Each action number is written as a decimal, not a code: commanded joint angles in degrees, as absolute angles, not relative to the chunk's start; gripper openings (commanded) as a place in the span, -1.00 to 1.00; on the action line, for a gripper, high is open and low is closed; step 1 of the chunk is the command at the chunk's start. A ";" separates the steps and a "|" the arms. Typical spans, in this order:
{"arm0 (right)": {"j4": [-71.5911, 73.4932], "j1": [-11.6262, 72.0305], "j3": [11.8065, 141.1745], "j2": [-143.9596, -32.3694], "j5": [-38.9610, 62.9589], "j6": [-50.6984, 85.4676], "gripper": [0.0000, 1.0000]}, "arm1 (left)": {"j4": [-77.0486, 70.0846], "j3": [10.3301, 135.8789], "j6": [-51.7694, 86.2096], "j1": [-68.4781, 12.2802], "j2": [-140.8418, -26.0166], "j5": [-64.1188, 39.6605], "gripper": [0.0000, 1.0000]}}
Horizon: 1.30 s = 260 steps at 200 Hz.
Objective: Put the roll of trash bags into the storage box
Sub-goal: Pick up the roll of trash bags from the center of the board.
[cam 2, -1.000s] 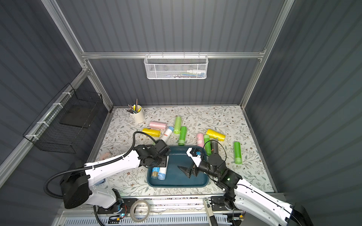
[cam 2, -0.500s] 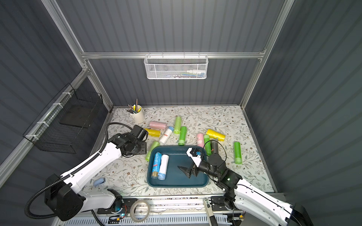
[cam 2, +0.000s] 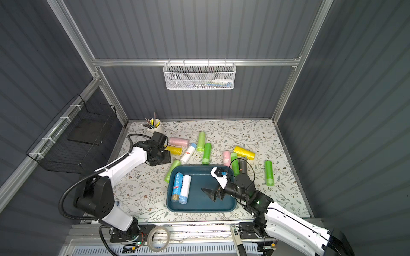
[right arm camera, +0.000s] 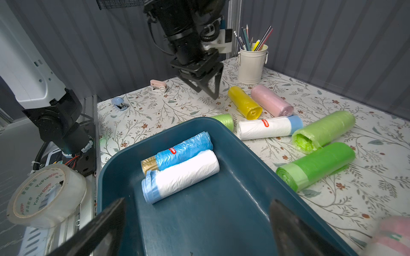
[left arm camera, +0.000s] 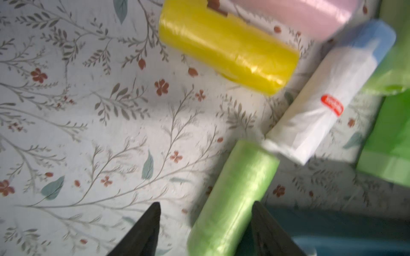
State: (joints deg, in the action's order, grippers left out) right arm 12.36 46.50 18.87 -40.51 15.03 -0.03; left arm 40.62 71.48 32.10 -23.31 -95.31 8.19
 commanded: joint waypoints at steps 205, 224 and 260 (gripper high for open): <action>12.22 46.67 18.80 -37.46 16.14 0.09 0.98 | 52.70 104.19 72.37 -23.55 -127.90 18.85 0.29; 12.22 46.68 18.80 -37.26 16.28 0.18 0.98 | 51.00 101.65 72.92 -23.55 -126.38 18.98 0.14; 12.13 46.67 18.90 -36.94 16.61 0.26 0.98 | 51.41 99.15 72.73 -23.55 -124.22 20.30 0.01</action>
State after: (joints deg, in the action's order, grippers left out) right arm 12.14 46.50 18.87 -37.58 15.51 -0.03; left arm 48.88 100.71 72.27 -23.33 -126.76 17.69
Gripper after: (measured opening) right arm 0.991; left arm 0.532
